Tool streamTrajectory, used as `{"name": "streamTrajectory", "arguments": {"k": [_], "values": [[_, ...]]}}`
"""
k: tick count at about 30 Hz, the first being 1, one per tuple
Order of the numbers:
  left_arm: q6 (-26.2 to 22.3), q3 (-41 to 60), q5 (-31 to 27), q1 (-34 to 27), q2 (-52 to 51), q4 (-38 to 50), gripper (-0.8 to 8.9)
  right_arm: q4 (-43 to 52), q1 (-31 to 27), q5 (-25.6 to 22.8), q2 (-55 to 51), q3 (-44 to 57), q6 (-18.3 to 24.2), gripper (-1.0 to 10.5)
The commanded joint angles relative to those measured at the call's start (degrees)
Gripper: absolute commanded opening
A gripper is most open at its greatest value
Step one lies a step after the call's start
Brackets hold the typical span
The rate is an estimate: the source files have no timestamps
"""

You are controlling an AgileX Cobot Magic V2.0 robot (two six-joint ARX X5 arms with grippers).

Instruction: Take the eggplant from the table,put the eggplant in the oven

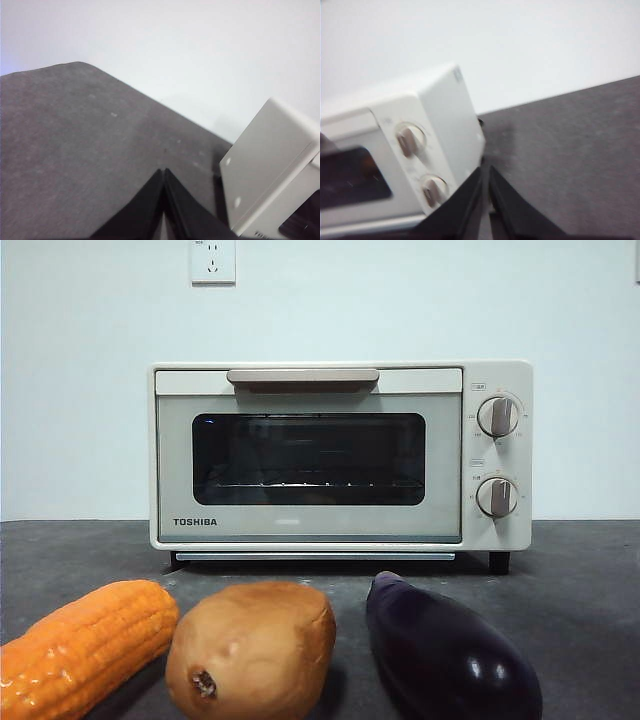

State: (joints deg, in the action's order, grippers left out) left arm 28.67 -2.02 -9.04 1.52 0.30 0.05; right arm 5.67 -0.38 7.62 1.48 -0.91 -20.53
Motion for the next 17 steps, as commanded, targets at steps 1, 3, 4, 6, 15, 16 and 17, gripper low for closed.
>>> {"name": "streamTrajectory", "arguments": {"k": [1,3,4,6,15,16,17], "values": [[2.3,-0.3,1.7,0.0,-0.1,2.9,0.04,0.2,0.0,0.8,-0.2,-1.0,-6.2,0.0],[2.3,-1.2,4.7,0.0,-0.1,2.9,0.04,-1.7,0.0,1.5,-0.1,-2.6,-6.5,0.0],[2.3,-2.0,5.9,0.0,0.2,2.0,0.04,-3.9,0.0,1.4,-0.1,-3.8,-6.5,0.0],[2.3,-4.0,8.5,0.0,1.1,-1.5,0.04,-8.6,0.0,1.3,0.1,-6.7,-6.4,0.0],[0.0,-18.1,18.0,0.0,13.9,-16.3,0.04,-25.3,0.0,0.1,9.1,-23.7,-3.8,0.0],[-0.9,-19.6,18.6,0.0,15.7,-16.4,0.04,-26.9,0.0,0.2,10.5,-25.3,-3.1,0.0],[-1.9,-21.6,19.5,0.0,17.7,-17.0,0.04,-28.8,0.0,0.8,12.3,-27.3,-2.3,0.0]]}}
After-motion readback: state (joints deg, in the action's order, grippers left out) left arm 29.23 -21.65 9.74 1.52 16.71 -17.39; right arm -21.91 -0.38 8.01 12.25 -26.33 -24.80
